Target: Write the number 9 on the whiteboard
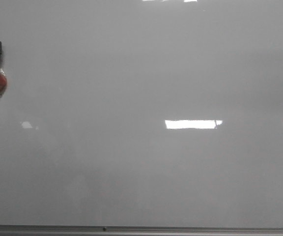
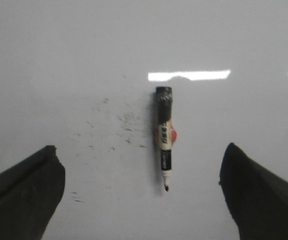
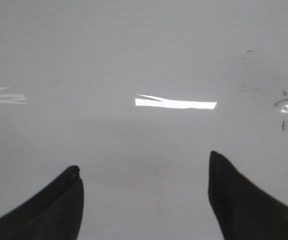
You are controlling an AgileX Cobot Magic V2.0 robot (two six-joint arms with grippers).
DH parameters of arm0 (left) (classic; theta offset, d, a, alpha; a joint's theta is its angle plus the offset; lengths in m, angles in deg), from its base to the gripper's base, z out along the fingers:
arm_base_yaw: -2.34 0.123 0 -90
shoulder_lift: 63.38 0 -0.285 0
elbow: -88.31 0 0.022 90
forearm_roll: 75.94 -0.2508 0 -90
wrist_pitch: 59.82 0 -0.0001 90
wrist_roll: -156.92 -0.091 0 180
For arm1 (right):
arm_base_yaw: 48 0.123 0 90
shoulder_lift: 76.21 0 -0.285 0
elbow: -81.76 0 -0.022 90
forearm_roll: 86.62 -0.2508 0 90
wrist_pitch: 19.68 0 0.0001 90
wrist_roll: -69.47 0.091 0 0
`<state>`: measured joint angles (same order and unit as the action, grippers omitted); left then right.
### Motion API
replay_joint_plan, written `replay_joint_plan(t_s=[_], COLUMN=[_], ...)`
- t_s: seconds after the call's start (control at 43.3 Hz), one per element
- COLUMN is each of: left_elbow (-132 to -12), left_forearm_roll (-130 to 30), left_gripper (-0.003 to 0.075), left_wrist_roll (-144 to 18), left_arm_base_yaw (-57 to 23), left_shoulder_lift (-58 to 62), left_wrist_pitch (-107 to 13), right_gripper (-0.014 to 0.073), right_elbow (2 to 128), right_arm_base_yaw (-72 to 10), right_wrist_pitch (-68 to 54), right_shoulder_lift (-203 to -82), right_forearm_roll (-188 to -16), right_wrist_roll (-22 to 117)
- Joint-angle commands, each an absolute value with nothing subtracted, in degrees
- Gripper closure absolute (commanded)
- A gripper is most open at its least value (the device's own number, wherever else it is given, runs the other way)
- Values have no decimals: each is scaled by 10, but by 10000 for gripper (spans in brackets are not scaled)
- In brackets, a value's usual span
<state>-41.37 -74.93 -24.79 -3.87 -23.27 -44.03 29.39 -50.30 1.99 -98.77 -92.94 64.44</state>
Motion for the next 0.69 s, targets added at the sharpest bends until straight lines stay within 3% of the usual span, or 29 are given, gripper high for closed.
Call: replay_joint_plan(t_s=[0.0, 0.347, 0.67], left_elbow=[-449, -482, -498], left_forearm_roll=[-739, -710, -710], left_gripper=[102, 102, 102], left_wrist_roll=[-249, -241, -241], left_arm_base_yaw=[-78, -106, -106], left_shoulder_lift=[-151, 131, 272], left_wrist_pitch=[-482, -629, -770], right_gripper=[46, 46, 46], right_elbow=[315, 315, 315], right_arm_base_yaw=[-506, -506, -506], right_wrist_pitch=[-24, -23, -20], right_shoulder_lift=[-998, -998, -998], right_forearm_roll=[-926, -926, -926], right_wrist_roll=[643, 643, 643])
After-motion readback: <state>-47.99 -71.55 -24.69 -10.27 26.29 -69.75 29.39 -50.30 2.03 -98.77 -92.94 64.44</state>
